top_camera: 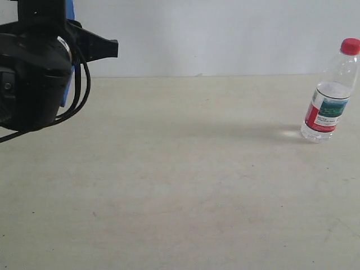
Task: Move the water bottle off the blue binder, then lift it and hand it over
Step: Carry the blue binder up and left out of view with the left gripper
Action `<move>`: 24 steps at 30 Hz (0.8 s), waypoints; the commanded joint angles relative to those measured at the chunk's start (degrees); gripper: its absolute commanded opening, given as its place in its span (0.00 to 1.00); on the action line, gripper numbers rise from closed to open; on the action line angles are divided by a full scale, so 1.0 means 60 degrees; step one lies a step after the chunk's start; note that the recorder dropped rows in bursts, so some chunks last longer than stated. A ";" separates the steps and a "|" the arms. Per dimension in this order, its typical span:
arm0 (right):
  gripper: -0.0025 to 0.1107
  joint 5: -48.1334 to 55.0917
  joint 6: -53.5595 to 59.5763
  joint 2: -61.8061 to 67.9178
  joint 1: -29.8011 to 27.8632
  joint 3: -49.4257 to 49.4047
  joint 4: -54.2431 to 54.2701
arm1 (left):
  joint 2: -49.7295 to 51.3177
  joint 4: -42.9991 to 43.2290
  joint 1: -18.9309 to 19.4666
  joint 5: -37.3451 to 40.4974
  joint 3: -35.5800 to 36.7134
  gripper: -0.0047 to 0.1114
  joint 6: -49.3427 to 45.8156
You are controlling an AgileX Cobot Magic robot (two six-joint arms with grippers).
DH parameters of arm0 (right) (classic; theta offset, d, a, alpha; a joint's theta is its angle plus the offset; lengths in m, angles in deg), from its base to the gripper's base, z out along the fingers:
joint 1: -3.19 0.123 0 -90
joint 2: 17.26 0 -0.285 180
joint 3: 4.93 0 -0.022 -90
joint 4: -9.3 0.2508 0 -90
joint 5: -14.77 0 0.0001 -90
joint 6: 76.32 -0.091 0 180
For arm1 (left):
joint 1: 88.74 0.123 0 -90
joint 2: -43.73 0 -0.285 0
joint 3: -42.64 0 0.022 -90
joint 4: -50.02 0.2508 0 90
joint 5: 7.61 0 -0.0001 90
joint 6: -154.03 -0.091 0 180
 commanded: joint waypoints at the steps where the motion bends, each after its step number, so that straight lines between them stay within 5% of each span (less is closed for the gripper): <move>1: 0.02 -0.0106 -0.0062 -0.0047 -0.0007 -0.0018 -0.0072 | -0.0416 0.0309 0.0022 0.0431 -0.0005 0.16 -0.0085; 10: 0.02 -0.0106 -0.0081 -0.0036 -0.0007 -0.0018 -0.0075 | -0.0500 0.0285 0.0022 0.0431 -0.0005 0.55 -0.0054; 20: 0.02 -0.0006 -0.0064 -0.0036 -0.0007 -0.0018 -0.0151 | -0.1904 0.0217 -0.1293 0.1803 0.0462 0.55 -0.2155; 24: 0.02 -0.0006 -0.0064 -0.0036 -0.0007 -0.0018 -0.0151 | -0.2404 0.0000 -0.1623 0.0969 0.1582 0.35 -0.2124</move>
